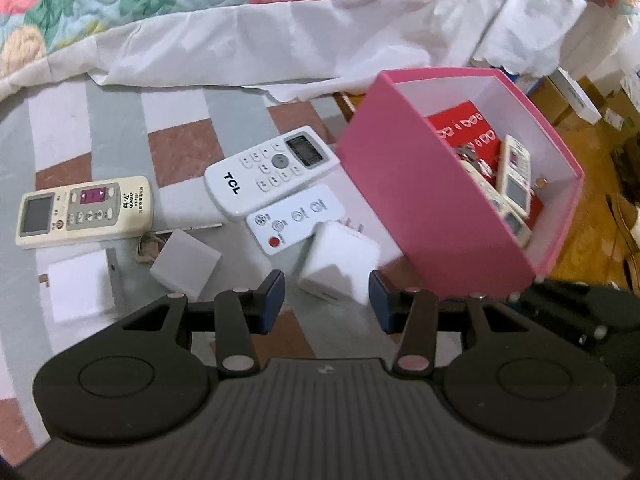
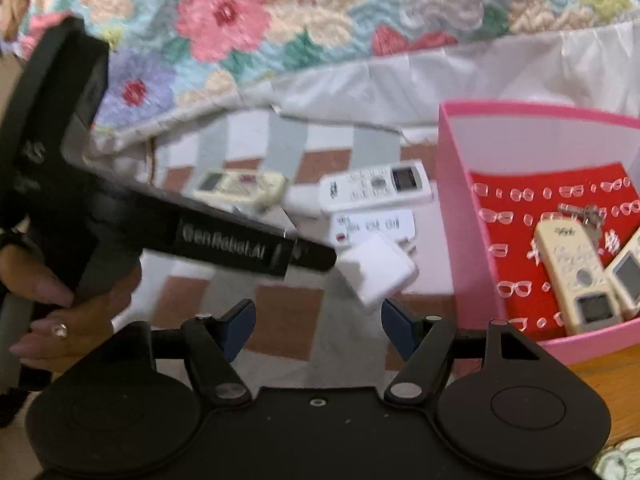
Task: Organize rigid objects
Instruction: 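Lower the left tool onto a white cube charger and grasp it, then carry the white charger with the left tool into the pink box, release, then lower the left tool onto a second white charger and grasp it, then carry the second charger with the left tool into the pink box, release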
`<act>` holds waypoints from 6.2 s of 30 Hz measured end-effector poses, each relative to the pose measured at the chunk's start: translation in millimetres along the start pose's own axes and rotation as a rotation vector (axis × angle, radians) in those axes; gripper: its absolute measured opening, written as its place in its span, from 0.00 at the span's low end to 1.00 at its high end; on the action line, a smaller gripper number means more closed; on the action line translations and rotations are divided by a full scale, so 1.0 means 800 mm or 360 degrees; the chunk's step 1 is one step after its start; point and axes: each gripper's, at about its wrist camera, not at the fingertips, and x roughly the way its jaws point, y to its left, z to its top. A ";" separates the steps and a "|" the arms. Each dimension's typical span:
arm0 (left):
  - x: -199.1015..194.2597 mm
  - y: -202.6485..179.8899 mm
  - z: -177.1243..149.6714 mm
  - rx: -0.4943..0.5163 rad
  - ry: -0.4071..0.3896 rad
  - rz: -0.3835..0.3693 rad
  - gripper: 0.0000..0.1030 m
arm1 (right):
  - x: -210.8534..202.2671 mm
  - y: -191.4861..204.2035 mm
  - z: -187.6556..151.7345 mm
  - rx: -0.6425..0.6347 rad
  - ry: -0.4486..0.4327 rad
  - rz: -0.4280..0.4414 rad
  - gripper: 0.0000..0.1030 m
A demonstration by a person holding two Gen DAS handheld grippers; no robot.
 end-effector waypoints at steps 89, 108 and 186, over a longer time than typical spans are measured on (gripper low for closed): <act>0.076 -0.223 0.105 0.0068 0.0652 0.0022 0.38 | -0.043 -0.177 0.054 0.0276 0.0205 -0.0071 0.62; -0.112 -0.161 0.108 0.0168 0.0104 0.0021 0.40 | -0.160 -0.075 0.050 -0.0214 -0.0145 -0.0053 0.63; -0.080 0.149 -0.079 -0.0715 -0.0133 0.0156 0.24 | 0.134 0.124 0.044 -0.0566 -0.0109 0.0114 0.63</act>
